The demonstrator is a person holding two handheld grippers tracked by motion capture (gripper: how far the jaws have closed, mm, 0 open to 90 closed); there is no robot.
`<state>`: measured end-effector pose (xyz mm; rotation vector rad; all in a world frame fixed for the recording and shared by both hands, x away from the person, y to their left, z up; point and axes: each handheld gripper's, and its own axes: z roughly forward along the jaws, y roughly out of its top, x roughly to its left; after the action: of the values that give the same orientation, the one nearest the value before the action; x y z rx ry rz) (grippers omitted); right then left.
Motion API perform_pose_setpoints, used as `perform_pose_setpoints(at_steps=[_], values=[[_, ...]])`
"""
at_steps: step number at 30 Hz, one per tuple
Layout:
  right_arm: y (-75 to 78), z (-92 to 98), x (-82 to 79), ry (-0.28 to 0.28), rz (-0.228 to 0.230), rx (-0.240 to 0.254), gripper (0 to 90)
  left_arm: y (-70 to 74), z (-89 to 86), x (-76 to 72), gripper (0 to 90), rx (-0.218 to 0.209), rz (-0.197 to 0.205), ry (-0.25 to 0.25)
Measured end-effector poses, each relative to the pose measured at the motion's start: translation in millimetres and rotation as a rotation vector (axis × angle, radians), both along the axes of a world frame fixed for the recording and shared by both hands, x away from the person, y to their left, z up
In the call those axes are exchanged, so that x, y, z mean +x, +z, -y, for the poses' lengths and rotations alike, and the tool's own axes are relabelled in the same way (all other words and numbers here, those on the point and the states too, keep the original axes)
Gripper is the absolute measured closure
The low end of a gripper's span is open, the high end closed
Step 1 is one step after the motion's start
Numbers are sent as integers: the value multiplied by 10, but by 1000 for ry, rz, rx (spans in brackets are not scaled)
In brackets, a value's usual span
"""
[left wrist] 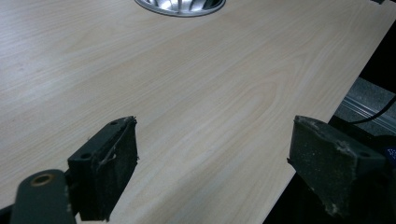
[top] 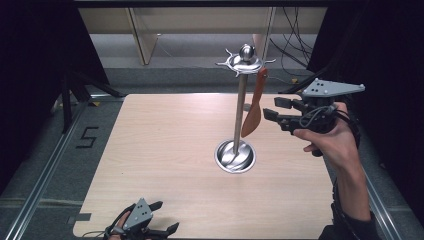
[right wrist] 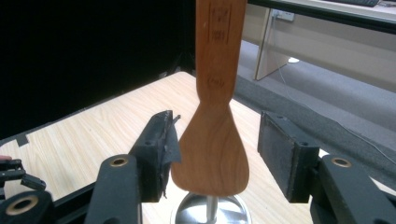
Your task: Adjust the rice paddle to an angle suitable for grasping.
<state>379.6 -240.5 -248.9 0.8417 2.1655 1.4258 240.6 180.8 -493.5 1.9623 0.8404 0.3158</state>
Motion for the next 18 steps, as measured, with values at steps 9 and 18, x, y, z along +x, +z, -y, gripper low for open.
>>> perform_pose_setpoints(at_steps=[9,18], values=[[-195,15,-32,-11,-17,-6,448,-2,1,-11,148,-5,-15,15],[-348,74,-65,-30,-17,19,444,1,-1,-11,148,-7,-24,16]])
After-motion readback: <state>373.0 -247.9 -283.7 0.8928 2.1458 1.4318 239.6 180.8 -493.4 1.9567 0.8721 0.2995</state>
